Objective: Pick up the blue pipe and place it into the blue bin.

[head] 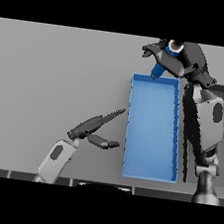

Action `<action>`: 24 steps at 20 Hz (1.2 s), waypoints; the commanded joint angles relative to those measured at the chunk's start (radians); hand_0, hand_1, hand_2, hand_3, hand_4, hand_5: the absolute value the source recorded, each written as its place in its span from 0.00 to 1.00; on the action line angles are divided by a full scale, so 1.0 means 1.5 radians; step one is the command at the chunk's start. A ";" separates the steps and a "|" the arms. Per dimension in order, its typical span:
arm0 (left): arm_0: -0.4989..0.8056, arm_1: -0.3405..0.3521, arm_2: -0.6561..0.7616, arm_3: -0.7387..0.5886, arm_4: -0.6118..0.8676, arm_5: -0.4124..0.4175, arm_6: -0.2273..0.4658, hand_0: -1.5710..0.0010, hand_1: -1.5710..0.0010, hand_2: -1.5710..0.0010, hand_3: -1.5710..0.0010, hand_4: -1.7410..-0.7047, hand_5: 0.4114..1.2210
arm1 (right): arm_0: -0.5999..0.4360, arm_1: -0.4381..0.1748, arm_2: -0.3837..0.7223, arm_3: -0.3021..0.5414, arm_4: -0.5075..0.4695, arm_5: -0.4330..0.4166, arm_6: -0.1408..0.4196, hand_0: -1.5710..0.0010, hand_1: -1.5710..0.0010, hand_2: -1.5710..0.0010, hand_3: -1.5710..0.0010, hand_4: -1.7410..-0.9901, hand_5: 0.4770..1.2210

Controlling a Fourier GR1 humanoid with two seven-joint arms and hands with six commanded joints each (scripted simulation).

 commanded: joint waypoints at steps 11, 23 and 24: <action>0.021 0.001 -0.006 -0.004 0.003 -0.003 0.001 1.00 1.00 1.00 1.00 0.83 0.02 | 0.291 -0.038 0.008 -0.083 0.017 -0.063 0.061 0.00 0.00 0.00 0.00 0.00 1.00; 0.036 -0.002 -0.024 -0.020 -0.010 0.003 0.004 1.00 1.00 1.00 1.00 0.83 0.01 | 0.376 -0.184 0.252 -0.047 0.004 -0.314 0.082 0.07 0.15 0.15 0.50 0.08 1.00; 0.037 -0.001 -0.025 -0.025 -0.008 0.001 0.002 1.00 1.00 1.00 1.00 0.83 0.01 | 0.368 -0.198 0.275 -0.045 -0.003 -0.322 0.080 0.25 0.32 0.32 0.60 0.20 1.00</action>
